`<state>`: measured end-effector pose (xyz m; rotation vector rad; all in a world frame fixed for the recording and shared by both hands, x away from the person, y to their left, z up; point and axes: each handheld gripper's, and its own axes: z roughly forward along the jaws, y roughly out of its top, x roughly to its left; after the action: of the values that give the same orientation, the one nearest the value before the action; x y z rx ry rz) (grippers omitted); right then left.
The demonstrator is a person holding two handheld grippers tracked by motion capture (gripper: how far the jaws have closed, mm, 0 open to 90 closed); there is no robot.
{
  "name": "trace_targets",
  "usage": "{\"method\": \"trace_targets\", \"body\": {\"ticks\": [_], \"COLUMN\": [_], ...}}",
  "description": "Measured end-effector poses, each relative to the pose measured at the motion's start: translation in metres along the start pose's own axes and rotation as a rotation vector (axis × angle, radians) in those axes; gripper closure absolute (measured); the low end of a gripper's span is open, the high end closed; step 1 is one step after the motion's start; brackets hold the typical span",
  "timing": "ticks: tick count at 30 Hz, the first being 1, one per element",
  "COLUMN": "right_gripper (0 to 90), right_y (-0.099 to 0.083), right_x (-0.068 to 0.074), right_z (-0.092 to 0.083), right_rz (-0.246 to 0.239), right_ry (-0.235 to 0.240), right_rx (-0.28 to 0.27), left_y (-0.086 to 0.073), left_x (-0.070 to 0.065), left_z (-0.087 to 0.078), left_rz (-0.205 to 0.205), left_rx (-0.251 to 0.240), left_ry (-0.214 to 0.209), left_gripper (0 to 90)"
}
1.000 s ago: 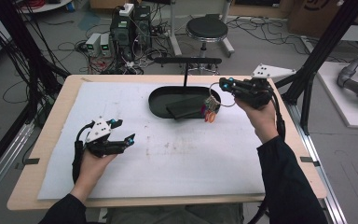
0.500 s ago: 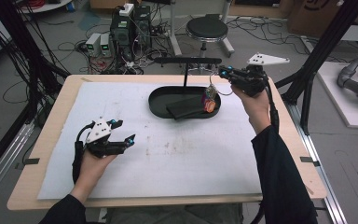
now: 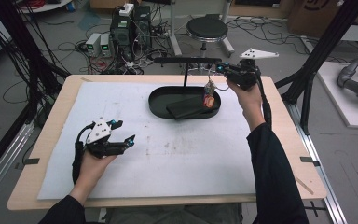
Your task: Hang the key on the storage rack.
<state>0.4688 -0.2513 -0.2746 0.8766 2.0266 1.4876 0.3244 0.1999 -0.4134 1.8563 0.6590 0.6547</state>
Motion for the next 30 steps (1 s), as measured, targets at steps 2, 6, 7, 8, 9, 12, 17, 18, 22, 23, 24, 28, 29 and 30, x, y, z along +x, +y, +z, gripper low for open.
{"method": "trace_targets", "body": {"ticks": [2, 6, 7, 8, 9, 12, 17, 18, 22, 23, 24, 28, 29, 30], "right_gripper": [87.6, 87.6, 87.6, 87.6, 87.6, 87.6, 87.6, 87.6, 87.6, 87.6, 87.6, 87.6, 87.6, 87.6], "right_y": [-0.001, -0.007, -0.008, -0.009, -0.010, -0.012, -0.017, -0.017, -0.019, -0.020, -0.020, -0.021, -0.022, -0.023], "right_x": [-0.002, -0.009, -0.011, -0.013, -0.014, -0.019, -0.027, -0.028, -0.032, -0.034, -0.035, -0.038, -0.039, -0.040], "right_z": [0.004, 0.013, 0.014, 0.016, 0.016, 0.020, 0.025, 0.026, 0.030, 0.031, 0.032, 0.035, 0.036, 0.037], "right_rz": [-0.009, -0.001, 0.006, 0.008, 0.013, 0.020, 0.047, 0.053, 0.064, 0.066, 0.070, 0.067, 0.071, 0.069], "right_ry": [-0.005, -0.024, -0.026, -0.032, -0.035, -0.048, -0.052, -0.055, -0.065, -0.071, -0.071, -0.084, -0.085, -0.085], "right_rx": [0.003, 0.032, 0.036, 0.037, 0.037, 0.037, 0.025, 0.022, 0.015, 0.017, 0.017, 0.004, 0.005, 0.008], "left_y": [0.000, -0.001, -0.001, -0.002, -0.002, -0.004, -0.006, -0.007, -0.008, -0.008, -0.009, -0.011, -0.012, -0.012], "left_x": [-0.001, -0.001, -0.001, -0.001, -0.001, 0.000, 0.000, 0.000, -0.001, -0.002, -0.002, -0.004, -0.004, -0.005], "left_z": [0.000, -0.001, -0.002, -0.002, -0.003, -0.004, -0.008, -0.009, -0.012, -0.012, -0.013, -0.016, -0.017, -0.017], "left_rz": [0.011, 0.011, 0.015, 0.015, 0.015, 0.009, 0.011, 0.010, 0.012, 0.012, 0.014, 0.016, 0.019, 0.019], "left_rx": [0.004, 0.003, 0.006, 0.007, 0.006, 0.008, 0.012, 0.010, 0.013, 0.011, 0.012, 0.017, 0.022, 0.022], "left_ry": [-0.001, 0.000, 0.001, 0.002, 0.002, 0.009, 0.017, 0.021, 0.026, 0.026, 0.027, 0.034, 0.034, 0.038], "left_gripper": [28.4, 28.4, 28.4, 28.4, 28.4, 28.4, 28.4, 28.4, 28.4, 28.4, 28.4, 28.4, 28.4, 28.4]}}
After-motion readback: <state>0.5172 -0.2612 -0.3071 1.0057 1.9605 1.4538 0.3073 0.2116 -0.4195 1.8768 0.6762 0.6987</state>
